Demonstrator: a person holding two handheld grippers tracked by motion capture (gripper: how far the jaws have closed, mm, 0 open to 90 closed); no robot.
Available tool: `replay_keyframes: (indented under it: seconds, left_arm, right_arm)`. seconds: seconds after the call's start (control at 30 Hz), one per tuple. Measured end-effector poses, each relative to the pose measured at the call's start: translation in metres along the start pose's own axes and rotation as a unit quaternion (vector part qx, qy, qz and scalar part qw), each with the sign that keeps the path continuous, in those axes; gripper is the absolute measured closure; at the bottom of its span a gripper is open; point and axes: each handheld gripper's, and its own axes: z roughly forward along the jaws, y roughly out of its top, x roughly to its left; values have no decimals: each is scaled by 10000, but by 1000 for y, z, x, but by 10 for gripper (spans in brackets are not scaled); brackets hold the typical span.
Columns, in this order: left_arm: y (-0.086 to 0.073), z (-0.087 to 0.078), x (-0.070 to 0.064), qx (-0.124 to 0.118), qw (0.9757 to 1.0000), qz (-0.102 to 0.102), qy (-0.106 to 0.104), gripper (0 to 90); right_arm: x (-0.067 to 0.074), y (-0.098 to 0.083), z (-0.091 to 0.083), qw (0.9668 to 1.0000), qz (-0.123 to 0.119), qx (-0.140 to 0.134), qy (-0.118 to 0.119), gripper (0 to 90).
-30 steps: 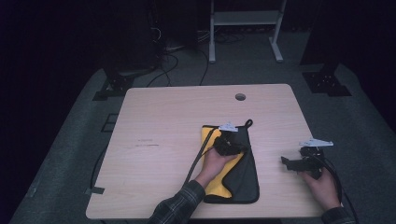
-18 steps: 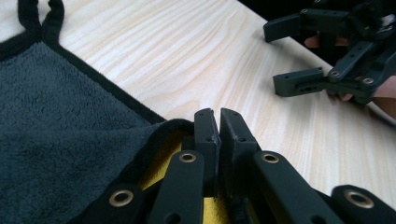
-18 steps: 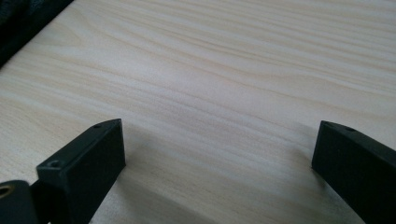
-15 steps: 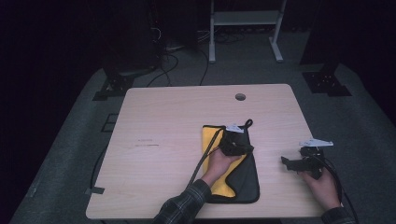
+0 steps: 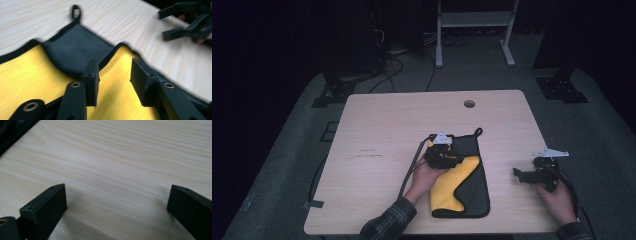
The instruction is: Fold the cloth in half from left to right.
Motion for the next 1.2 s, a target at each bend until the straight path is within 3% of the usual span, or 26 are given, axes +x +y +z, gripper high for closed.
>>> replay_keyframes:
  seconds: [0.17,0.43,0.6,0.7,0.8,1.03,1.2]
  left_arm:
    - [-16,-20,8,124,9992,50,382,523]
    - [-36,-36,15,436,9962,213,717,523]
    - [-42,-38,14,561,9955,274,712,576]
    - [-43,-37,14,701,9944,376,702,737]
    - [-43,-39,16,712,9947,335,655,864]
    - [-48,-49,24,629,9967,33,504,885]
    - [-54,-51,28,696,9960,56,564,863]
  right_arm:
    - [0,0,0,10000,-2,-5,-1,17]
    - [0,0,0,10000,-6,-9,-2,17]
    - [0,0,0,10000,-6,-9,-2,17]
    - [0,0,0,10000,-6,-9,-2,17]
    - [0,0,0,10000,-6,-10,-2,17]
    - [0,-1,0,10000,-1,-11,0,17]
    - [0,-1,0,10000,-2,-10,-1,17]
